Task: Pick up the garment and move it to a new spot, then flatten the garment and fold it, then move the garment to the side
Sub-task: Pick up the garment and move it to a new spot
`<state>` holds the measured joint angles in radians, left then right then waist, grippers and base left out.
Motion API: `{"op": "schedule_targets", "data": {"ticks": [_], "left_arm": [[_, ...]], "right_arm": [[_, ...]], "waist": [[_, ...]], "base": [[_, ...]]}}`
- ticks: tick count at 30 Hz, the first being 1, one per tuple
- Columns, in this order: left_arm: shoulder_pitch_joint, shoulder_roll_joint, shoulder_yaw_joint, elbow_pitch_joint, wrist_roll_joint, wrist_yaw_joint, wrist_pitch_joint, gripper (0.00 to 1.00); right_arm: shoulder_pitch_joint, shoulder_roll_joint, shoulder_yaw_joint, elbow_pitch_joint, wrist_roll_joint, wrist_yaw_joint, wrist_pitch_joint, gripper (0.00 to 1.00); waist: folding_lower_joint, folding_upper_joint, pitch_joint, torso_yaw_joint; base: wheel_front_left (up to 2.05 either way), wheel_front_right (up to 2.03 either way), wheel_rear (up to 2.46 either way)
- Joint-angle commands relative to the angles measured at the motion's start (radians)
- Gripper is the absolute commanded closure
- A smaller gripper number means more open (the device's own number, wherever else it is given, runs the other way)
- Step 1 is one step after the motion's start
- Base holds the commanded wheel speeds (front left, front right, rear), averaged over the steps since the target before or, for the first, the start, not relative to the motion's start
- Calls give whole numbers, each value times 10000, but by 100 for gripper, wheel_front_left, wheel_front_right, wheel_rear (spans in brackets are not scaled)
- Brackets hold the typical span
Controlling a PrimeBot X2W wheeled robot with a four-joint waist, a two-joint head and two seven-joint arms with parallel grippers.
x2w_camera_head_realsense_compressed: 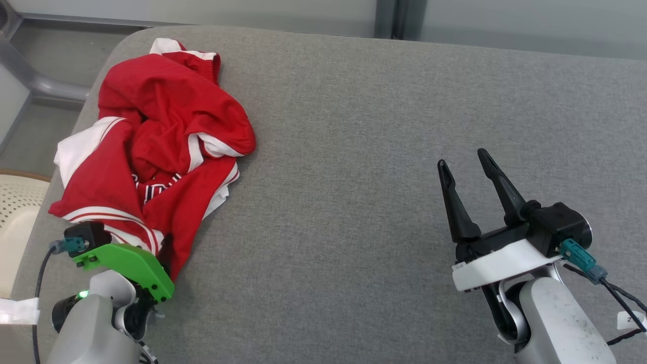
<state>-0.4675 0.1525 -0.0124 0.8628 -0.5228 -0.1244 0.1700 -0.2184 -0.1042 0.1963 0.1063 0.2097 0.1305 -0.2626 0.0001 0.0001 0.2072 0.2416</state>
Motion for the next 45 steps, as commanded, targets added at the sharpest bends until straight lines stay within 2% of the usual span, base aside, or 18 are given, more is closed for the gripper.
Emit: {"op": "schedule_targets", "data": {"ticks": [1, 4, 5, 6, 7, 18, 25, 27, 34, 39, 45], "left_arm": [[-180, 109, -109, 289, -185, -70, 199, 0], [-270, 98, -366, 655, -409, -72, 123, 0], [-302, 109, -486, 699, -532, -80, 63, 56], [-314, 125, -564, 711, -622, -83, -39, 84], [-313, 171, -626, 733, -733, -84, -147, 100], [-454, 894, -1633, 282, -1264, -56, -1071, 100], [-747, 1558, -2272, -1222, -864, -53, -1214, 100], [-832, 1900, -2380, -1986, -588, 96, -1076, 100], [-1188, 2903, -2465, -5545, -119, 696, 259, 100], [-1736, 3449, -2647, -7621, 150, 906, 1586, 100], [-3251, 3296, -3402, -9019, 555, 702, 2802, 100]], "right_arm": [[-180, -28, -8, -24, 44, 4, -32, 0], [-193, -29, -30, -68, 51, 4, -32, 0], [-203, -26, -37, -77, 49, 4, -32, 0], [-212, -20, -41, -84, 46, 4, -32, 0], [-213, -11, -48, -96, 40, 4, -32, 0], [-91, 131, -47, -34, 72, 4, -32, 0], [72, 233, -109, -33, 120, 4, -32, 0], [124, 261, -129, -6, 153, 4, -32, 0], [270, 406, -246, -34, 249, 4, -32, 0], [322, 475, -342, -49, 347, 4, -32, 0], [480, 519, -467, 9, 402, 4, -32, 0]], "waist": [[-1, -1, 226, -438], [-1, -1, 225, -575], [-1, -1, 231, -600], [-1, -1, 237, -617], [-1, -1, 246, -631], [-1, -1, 79, -501], [-1, -1, -218, -492], [-1, -1, -330, -516], [-1, -1, -757, -778], [-1, -1, -1030, -1165], [-1, -1, -1288, -1757]], "base": [[0, 0, 0], [0, 0, 0], [0, 0, 0], [0, 0, 0], [0, 0, 0], [0, 0, 0], [0, 0, 0], [0, 0, 0], [0, 0, 0], [0, 0, 0], [0, 0, 0]]}}
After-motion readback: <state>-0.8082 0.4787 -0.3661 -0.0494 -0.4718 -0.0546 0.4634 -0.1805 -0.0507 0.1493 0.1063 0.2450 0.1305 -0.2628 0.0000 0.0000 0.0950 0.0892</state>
